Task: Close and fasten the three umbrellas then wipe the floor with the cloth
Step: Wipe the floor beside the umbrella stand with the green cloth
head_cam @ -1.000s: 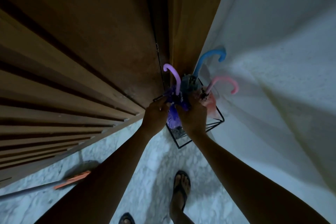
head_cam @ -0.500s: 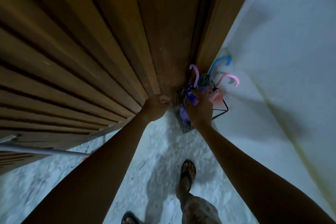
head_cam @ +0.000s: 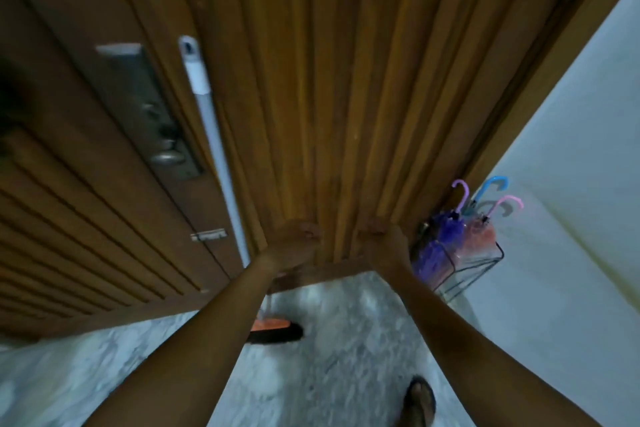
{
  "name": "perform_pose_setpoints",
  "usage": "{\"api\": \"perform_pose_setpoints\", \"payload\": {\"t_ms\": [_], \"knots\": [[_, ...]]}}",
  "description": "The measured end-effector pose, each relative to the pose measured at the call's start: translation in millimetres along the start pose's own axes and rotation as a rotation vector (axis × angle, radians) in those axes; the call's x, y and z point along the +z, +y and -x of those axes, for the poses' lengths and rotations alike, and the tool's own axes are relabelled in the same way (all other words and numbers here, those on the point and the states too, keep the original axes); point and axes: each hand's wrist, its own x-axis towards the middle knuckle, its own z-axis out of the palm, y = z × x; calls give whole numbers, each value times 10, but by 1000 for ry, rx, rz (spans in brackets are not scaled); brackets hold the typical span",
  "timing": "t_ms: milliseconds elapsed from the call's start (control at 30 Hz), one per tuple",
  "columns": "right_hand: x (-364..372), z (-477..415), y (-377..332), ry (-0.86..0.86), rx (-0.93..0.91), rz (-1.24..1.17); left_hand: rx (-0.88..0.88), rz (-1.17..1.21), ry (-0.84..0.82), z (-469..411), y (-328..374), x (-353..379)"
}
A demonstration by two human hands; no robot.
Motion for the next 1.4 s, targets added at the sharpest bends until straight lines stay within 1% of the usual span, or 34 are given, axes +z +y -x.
{"api": "perform_pose_setpoints", "payload": {"t_ms": [67, 100, 167, 233, 333, 433, 533, 700, 800, 867, 933, 1000, 1033, 1100, 1200, 1300, 1367, 1400], "knots": [[188, 255, -348, -22, -73, -46, 9, -36, 94, 198, -4, -448], [262, 345, -494, -22, -145, -62, 20, -54, 136, 293, 13, -661], [395, 462, -781, -20, -281, -41, 50, 3, 186, 470, 47, -1062], [493, 550, -1062, -67, -301, -13, 75, 48, 214, 614, 87, -1372], [659, 621, -1342, -108, -281, -42, 90, 9, 278, 781, 61, -1679], [838, 614, -1575, -107, -340, -58, 112, 1, 319, 908, 78, -1886], [1016, 586, -1912, -129, -419, -68, 136, -28, 426, 1075, 136, -2155], [1424, 651, -2601, -238, -564, -107, 103, -97, 670, 1445, 144, -2833], [1656, 733, -3043, -294, -635, -119, 103, -117, 772, 1694, 159, -3257], [1802, 815, -3367, -316, -678, -104, 127, -226, 917, 1843, 163, -3579], [1950, 892, -3715, -319, -702, -102, 193, -365, 1082, 1942, 168, -3930], [2110, 931, -4040, -296, -713, -76, 258, -514, 1232, 1970, 177, -4277], [2199, 932, -4184, -269, -723, -62, 255, -583, 1288, 1964, 178, -4432], [2374, 955, -4452, -203, -722, -49, 228, -621, 1310, 1965, 179, -4703], [2652, 1051, -4782, -119, -658, -65, 254, -563, 1216, 1890, 102, -5038], [2883, 1142, -4959, -48, -553, -34, 261, -654, 1211, 1782, 1, -5252], [2920, 1185, -5026, -8, -521, -137, 284, -672, 1221, 1752, -22, -5340], [2890, 1200, -5046, 16, -525, -212, 323, -641, 1224, 1743, -18, -5358]]}}
